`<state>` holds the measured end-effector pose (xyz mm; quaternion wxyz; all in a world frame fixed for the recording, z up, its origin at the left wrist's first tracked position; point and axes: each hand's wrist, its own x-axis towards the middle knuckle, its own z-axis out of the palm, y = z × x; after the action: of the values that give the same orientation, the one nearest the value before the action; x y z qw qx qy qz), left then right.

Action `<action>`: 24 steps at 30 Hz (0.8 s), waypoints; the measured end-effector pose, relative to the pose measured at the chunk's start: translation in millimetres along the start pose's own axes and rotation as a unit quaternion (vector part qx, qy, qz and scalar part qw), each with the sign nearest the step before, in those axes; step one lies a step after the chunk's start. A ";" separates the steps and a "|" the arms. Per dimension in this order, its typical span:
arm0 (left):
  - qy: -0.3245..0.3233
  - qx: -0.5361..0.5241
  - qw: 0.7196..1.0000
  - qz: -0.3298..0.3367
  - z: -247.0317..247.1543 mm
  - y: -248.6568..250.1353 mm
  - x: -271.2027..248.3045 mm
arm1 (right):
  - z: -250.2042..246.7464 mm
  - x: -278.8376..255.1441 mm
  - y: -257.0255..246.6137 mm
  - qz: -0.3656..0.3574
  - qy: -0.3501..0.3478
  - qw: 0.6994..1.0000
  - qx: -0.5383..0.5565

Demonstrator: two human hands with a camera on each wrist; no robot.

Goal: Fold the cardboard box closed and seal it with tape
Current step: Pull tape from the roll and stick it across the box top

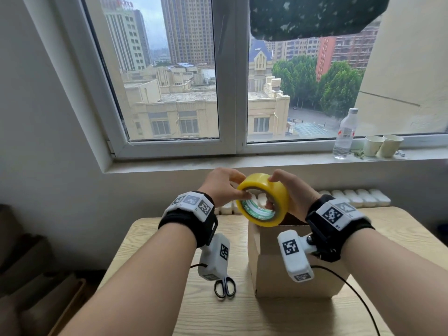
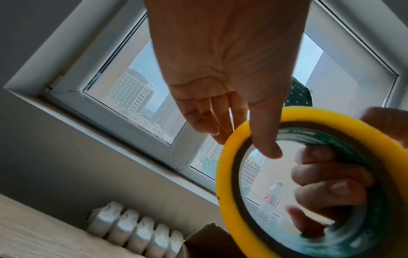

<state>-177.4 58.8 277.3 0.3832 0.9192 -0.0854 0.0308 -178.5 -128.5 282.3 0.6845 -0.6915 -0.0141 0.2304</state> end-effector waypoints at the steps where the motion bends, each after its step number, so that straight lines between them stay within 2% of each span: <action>1: 0.004 -0.001 1.000 0.004 2.8 4.0 1.0 | -1.9 -0.2 0.7 0.002 0.003 1.000 -0.016; 8: 0.020 0.043 0.998 0.041 16.8 27.5 6.8 | -14.4 1.8 8.5 0.005 0.032 0.998 -0.046; 16: 0.011 0.017 1.000 0.008 19.4 22.0 5.3 | -24.3 -7.1 8.9 -0.009 -0.011 1.000 0.019; 19: -0.004 -0.023 1.000 -0.012 19.3 17.5 4.3 | -28.6 -8.4 10.2 -0.012 -0.021 0.999 0.048; 24: -0.012 -0.149 0.988 -0.045 21.2 15.4 -0.9 | -33.3 -10.4 4.7 -0.032 -0.036 0.997 0.065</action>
<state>-181.3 33.2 273.1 0.5160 0.8549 -0.0523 -0.0110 -177.9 -163.6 279.5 0.7342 -0.6360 -0.0453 0.2335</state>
